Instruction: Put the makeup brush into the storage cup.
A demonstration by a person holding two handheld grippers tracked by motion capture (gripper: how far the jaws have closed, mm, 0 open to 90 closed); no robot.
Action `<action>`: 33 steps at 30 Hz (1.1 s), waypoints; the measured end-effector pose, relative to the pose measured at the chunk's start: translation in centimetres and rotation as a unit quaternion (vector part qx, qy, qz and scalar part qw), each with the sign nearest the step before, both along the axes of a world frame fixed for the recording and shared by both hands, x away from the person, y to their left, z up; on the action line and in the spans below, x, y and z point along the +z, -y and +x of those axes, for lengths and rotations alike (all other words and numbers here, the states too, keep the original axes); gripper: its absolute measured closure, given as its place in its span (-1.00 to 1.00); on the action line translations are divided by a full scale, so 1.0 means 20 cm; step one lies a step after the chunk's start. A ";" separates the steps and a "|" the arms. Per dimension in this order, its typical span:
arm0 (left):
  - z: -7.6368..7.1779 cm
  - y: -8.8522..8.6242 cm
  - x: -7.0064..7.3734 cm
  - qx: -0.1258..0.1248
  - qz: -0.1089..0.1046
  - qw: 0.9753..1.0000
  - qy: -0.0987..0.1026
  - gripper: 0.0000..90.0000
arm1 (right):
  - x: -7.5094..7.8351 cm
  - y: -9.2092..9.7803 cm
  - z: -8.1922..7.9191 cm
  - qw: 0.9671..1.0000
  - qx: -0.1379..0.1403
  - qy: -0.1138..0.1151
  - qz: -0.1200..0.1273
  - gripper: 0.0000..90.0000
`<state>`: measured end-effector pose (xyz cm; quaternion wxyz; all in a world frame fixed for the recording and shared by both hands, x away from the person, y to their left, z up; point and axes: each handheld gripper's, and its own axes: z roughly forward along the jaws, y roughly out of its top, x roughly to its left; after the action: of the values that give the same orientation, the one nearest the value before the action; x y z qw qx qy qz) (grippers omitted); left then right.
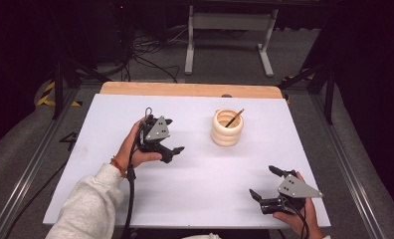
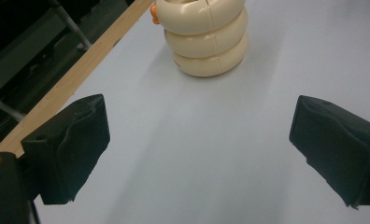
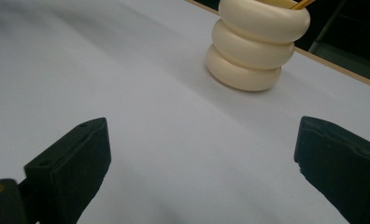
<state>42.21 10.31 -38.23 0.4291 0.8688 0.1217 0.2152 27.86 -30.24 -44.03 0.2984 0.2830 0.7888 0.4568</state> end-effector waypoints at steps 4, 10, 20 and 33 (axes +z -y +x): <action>-0.02 -0.02 -0.01 0.003 0.005 1.000 0.001 -0.87 | 0.00 0.00 0.00 1.000 0.000 0.000 0.000 -0.90; -0.04 -0.05 -0.02 0.003 0.007 1.000 0.001 -0.88 | 0.00 0.00 0.00 1.000 0.000 0.000 0.000 -0.89; -0.06 -0.10 -0.04 0.006 -0.002 1.000 0.002 -0.87 | 0.00 0.00 0.00 1.000 0.000 0.000 -0.001 -0.89; -0.10 -0.16 -0.06 0.010 0.002 1.000 0.000 -0.87 | 0.00 0.00 0.00 1.000 0.001 0.000 -0.001 -0.89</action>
<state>40.13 13.44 -39.51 0.4250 0.8685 0.1298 0.2196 27.84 -30.22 -44.02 0.2981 0.2821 0.7897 0.4560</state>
